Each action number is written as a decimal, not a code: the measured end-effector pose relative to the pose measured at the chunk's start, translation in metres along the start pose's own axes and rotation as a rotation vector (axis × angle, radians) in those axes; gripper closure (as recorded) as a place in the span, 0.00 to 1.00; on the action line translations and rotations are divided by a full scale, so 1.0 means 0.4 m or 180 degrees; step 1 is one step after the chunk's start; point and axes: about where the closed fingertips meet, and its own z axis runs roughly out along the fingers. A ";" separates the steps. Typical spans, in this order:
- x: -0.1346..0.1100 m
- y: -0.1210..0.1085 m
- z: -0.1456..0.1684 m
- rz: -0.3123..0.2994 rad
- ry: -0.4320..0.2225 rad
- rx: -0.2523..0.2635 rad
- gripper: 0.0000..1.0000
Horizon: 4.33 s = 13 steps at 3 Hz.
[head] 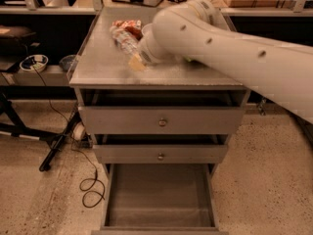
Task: Place water bottle into bottom drawer
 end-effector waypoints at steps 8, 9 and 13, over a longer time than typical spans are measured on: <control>0.187 0.136 -0.307 -0.0876 -0.0228 -0.1674 1.00; 0.187 0.136 -0.306 -0.0868 -0.0228 -0.1670 1.00; 0.309 0.219 -0.507 -0.0845 -0.0184 -0.0865 1.00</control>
Offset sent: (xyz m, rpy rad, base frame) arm -0.0776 -0.0526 -0.0024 0.0101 0.0252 0.0447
